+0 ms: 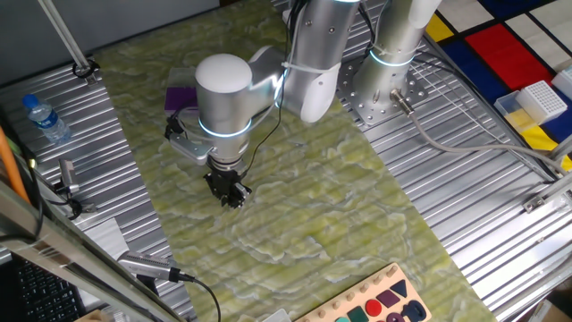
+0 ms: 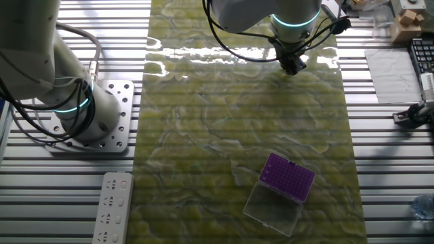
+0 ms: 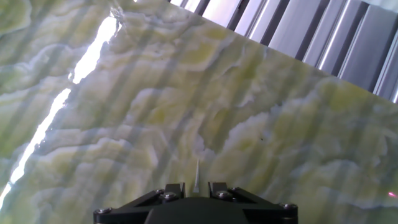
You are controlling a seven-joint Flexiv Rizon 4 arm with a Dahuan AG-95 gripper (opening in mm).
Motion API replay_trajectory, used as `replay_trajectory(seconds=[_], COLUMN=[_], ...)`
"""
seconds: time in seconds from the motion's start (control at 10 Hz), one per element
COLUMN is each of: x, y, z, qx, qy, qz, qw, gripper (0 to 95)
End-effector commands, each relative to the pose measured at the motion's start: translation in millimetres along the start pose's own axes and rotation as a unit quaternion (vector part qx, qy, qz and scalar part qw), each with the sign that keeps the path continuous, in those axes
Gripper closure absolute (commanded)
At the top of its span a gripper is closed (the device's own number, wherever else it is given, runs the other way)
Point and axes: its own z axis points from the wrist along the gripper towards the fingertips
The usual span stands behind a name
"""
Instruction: Insert a small pipette tip into the holder for small pipette tips
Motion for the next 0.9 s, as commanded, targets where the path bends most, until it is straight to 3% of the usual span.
replay_trajectory(seconds=[0.1,0.2,0.3,0.9], x=[-0.1,0.0,-0.1,0.1], y=[-0.6,-0.6,-0.4,-0.2], z=[0.5,0.6,0.7,2.2], qx=[0.002,0.002,0.002,0.004], qy=[-0.001,-0.001,-0.001,-0.001], qz=[0.0,0.0,0.0,-0.001], qw=[1.0,1.0,1.0,1.0], gripper=[76.0,76.0,95.0,95.0])
